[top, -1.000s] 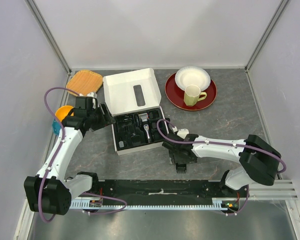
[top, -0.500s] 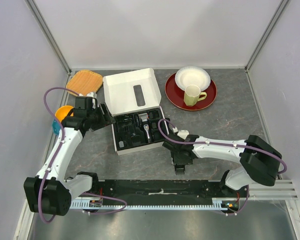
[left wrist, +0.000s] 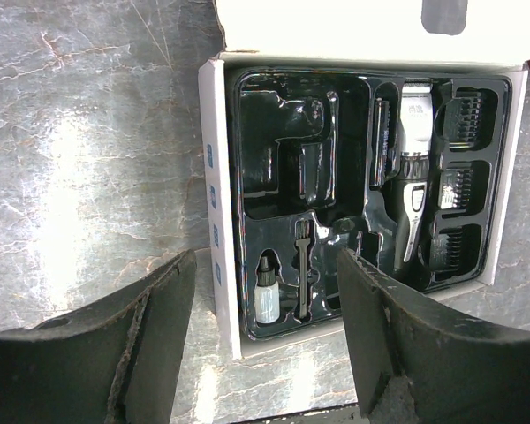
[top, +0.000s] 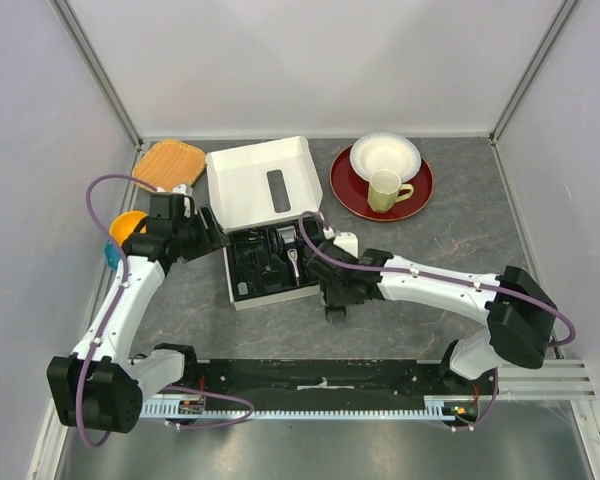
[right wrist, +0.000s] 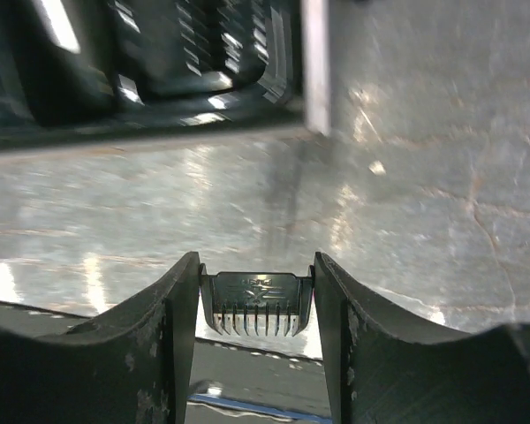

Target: Sort the hair-cutting tools

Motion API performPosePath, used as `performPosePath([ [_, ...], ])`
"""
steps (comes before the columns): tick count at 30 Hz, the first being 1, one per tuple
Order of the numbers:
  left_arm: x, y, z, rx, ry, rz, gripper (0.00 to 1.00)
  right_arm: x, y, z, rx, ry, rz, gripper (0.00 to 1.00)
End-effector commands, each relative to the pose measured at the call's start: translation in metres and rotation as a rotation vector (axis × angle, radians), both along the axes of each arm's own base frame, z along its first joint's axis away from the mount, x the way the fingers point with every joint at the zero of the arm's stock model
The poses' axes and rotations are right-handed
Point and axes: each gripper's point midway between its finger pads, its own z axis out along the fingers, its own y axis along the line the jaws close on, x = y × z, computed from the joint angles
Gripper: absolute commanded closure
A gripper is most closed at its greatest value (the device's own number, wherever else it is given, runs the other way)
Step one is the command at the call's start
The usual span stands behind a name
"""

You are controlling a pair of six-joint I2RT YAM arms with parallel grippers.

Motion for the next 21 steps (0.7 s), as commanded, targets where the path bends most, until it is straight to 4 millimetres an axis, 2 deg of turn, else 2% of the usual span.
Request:
performPosePath([
  [1, 0.005, 0.007, 0.007, 0.039, -0.055, -0.009, 0.29, 0.037, 0.029, 0.04, 0.042, -0.142, 0.03, 0.63],
  [2, 0.005, 0.007, 0.007, 0.039, -0.055, -0.007, 0.29, 0.041, 0.034, 0.043, 0.045, -0.154, 0.035, 0.63],
  [3, 0.005, 0.007, 0.006, 0.041, -0.052, -0.008, 0.29, 0.05, 0.046, 0.056, 0.073, -0.179, 0.04, 0.63],
  [5, 0.005, 0.007, 0.007, 0.041, -0.052, -0.008, 0.29, 0.058, 0.063, 0.057, 0.088, -0.186, 0.061, 0.64],
  [6, 0.005, 0.007, 0.006, 0.041, -0.051, -0.008, 0.29, 0.063, 0.077, 0.068, 0.134, -0.195, 0.071, 0.64],
  [8, 0.005, 0.007, 0.005, 0.041, -0.048, -0.006, 0.29, 0.072, 0.098, 0.072, 0.179, -0.213, 0.085, 0.66],
  [9, 0.005, 0.007, 0.006, 0.041, -0.051, -0.006, 0.29, 0.078, 0.111, 0.084, 0.216, -0.232, 0.091, 0.67],
  [11, 0.005, 0.007, 0.006, 0.043, -0.051, -0.006, 0.29, 0.088, 0.124, 0.08, 0.214, -0.246, 0.1, 0.68],
  [12, 0.005, 0.007, 0.006, 0.041, -0.049, -0.006, 0.29, 0.095, 0.133, 0.088, 0.232, -0.265, 0.1, 0.68],
  [13, 0.004, 0.008, 0.005, 0.044, -0.048, -0.007, 0.29, 0.098, 0.139, 0.08, 0.22, -0.265, 0.105, 0.69],
  [14, 0.004, 0.008, 0.006, 0.044, -0.05, -0.005, 0.29, 0.104, 0.145, 0.085, 0.226, -0.282, 0.102, 0.7],
  [16, 0.004, 0.008, 0.005, 0.045, -0.047, -0.007, 0.29, 0.111, 0.152, 0.078, 0.214, -0.293, 0.101, 0.71],
  [21, 0.005, 0.007, 0.004, 0.04, -0.041, -0.008, 0.29, 0.122, 0.165, 0.078, 0.218, -0.331, 0.106, 0.71],
])
